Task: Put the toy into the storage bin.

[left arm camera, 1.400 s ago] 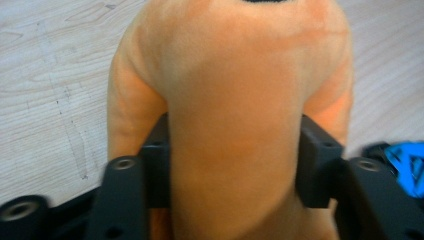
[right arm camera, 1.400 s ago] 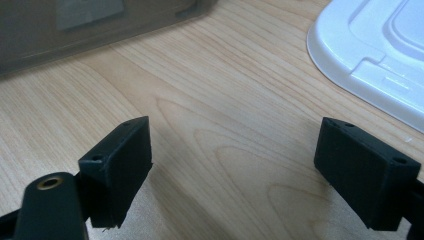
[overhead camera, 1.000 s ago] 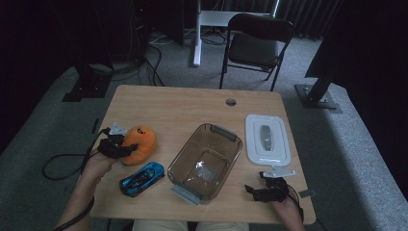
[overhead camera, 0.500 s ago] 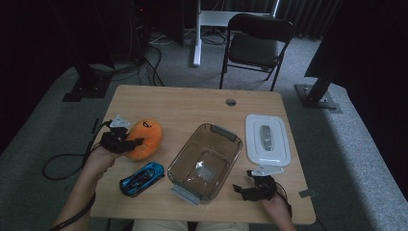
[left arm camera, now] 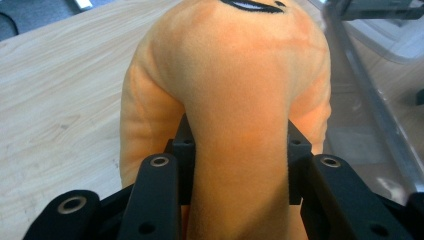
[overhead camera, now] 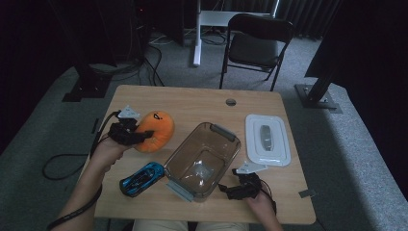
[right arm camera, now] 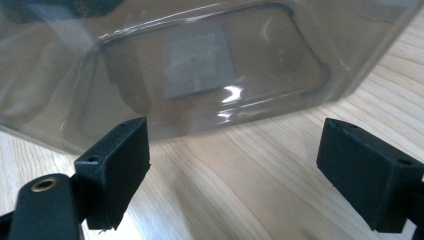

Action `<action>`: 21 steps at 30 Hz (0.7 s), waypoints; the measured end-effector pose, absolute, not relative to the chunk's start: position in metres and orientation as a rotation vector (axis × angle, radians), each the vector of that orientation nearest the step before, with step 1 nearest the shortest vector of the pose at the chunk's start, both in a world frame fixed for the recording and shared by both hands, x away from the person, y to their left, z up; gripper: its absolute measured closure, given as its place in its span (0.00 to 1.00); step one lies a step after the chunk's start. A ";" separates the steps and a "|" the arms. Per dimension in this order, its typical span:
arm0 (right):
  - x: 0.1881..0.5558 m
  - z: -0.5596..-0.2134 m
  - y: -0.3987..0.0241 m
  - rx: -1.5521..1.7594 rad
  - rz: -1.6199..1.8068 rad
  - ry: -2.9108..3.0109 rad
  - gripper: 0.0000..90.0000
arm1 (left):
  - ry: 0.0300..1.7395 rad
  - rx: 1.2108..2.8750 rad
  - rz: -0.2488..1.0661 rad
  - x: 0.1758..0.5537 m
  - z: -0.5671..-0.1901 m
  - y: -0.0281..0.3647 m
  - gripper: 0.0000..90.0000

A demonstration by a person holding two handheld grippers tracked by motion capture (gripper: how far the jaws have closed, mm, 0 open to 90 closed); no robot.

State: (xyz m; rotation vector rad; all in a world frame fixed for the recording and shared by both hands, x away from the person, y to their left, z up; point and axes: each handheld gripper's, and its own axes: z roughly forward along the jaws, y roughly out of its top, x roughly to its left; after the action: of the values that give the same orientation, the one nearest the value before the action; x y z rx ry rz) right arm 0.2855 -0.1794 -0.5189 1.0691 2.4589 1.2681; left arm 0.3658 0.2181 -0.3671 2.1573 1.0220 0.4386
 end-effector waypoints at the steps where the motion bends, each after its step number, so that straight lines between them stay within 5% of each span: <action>1: 0.286 -0.519 -0.177 1.065 1.266 2.458 0.15 | 1.017 2.160 0.437 0.367 -0.365 0.215 0.72; 21: 0.279 -0.522 -0.213 1.102 1.200 2.397 0.15 | 0.808 2.177 0.378 0.373 -0.321 0.148 0.72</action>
State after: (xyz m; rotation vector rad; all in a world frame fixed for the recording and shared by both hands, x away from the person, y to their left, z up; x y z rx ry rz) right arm 0.2793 -0.2132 -0.5223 1.1016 2.3966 1.2000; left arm 0.3725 0.1480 -0.3209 2.1769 0.8084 0.3777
